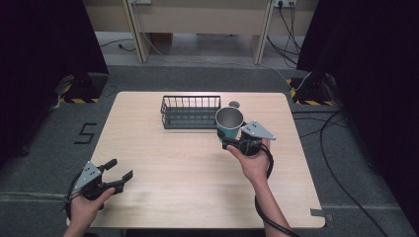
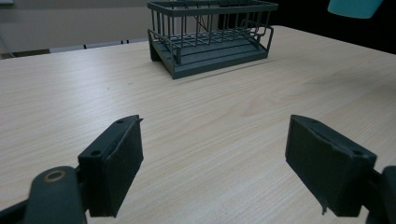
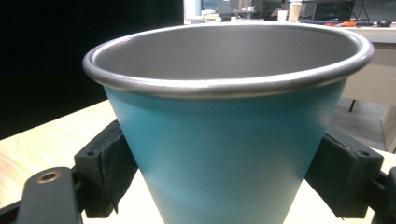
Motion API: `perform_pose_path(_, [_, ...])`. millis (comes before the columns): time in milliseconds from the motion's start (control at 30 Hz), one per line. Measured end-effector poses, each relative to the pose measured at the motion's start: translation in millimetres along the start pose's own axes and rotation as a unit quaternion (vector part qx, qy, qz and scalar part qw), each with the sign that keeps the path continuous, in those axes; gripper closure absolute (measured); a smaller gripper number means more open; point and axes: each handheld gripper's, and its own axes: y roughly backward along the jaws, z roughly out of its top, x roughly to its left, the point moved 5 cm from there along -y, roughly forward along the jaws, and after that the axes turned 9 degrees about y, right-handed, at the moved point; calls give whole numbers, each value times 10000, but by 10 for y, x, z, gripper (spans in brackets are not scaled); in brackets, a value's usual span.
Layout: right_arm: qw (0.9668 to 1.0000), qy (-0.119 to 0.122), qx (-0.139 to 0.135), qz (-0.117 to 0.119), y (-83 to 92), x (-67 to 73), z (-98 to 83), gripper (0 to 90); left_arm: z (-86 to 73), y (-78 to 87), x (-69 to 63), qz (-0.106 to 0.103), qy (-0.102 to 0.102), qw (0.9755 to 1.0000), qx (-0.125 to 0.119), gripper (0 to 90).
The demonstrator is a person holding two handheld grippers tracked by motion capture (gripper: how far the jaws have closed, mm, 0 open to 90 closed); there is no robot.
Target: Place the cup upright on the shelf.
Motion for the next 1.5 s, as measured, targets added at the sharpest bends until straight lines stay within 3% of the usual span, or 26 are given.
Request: perform_pose_path(1500, [9998,-183,-104,33,-511,-7,255,179,1,1,15,-16,28,10000,-5,186])
